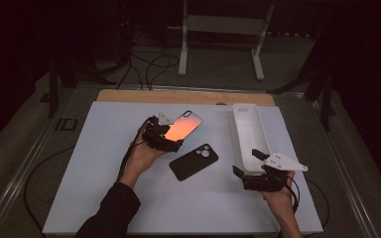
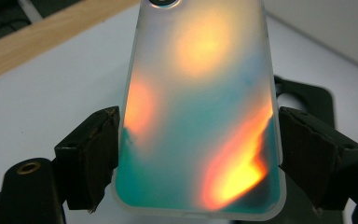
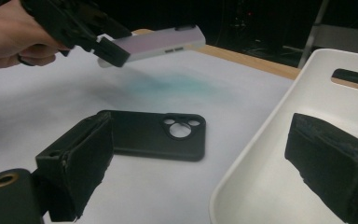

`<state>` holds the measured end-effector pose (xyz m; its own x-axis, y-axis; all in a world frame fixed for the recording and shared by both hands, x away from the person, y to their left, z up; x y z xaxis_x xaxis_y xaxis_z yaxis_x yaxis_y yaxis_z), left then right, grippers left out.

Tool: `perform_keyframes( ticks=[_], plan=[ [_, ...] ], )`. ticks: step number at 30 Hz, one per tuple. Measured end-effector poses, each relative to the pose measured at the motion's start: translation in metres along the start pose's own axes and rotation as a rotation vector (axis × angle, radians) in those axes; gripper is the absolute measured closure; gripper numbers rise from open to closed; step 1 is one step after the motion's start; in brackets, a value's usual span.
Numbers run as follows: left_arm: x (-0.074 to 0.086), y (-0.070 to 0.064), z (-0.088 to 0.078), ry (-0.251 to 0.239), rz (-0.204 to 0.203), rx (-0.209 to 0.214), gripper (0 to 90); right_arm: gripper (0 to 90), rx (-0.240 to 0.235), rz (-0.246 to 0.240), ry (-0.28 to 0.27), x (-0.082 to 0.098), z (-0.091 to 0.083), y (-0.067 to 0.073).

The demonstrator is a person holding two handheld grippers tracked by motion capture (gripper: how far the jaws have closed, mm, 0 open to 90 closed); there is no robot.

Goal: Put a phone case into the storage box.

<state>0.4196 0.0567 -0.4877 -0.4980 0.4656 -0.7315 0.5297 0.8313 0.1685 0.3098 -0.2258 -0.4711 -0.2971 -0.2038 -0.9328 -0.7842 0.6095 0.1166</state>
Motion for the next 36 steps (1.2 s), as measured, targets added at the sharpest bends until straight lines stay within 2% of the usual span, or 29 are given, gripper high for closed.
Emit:
perform_keyframes(
  ticks=[7, 12, 19, 24, 30, 36],
  plan=[
    [0.0, -0.003, -0.029, -0.089, 0.006, -0.011, 17.1, 7.6, -0.033, 0.03, -0.015, -0.01, 0.006, -0.002],
    [0.001, -0.009, -0.05, -0.158, 0.01, -0.015, 17.1, 7.6, -0.044, 0.04, 0.0, -0.017, 0.014, -0.004],
    [0.004, -0.017, -0.068, -0.216, 0.013, -0.01, 17.1, 7.5, -0.087, 0.076, 0.002, -0.028, 0.027, -0.006],
    [0.007, -0.023, -0.076, -0.241, 0.02, -0.003, 17.1, 7.5, -0.127, 0.108, 0.004, -0.037, 0.037, -0.003],
    [0.011, -0.031, -0.081, -0.27, 0.033, 0.01, 17.0, 7.5, -0.157, 0.082, 0.006, -0.051, 0.049, 0.005],
    [0.013, -0.039, -0.086, -0.295, 0.054, 0.019, 17.0, 7.6, -0.198, 0.082, 0.012, -0.063, 0.062, 0.014]
  ],
)
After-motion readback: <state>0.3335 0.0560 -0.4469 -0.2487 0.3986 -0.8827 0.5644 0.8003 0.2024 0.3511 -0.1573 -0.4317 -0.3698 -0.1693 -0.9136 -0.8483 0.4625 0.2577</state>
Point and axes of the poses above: each handheld gripper's, and its own axes: z roughly forward along the jaws, x roughly out of its underside, y roughly to its left, the point moved 6 cm from there along z, roughly forward along the jaws, and after that the axes turned 13 degrees about -x, right-handed, at the moved point
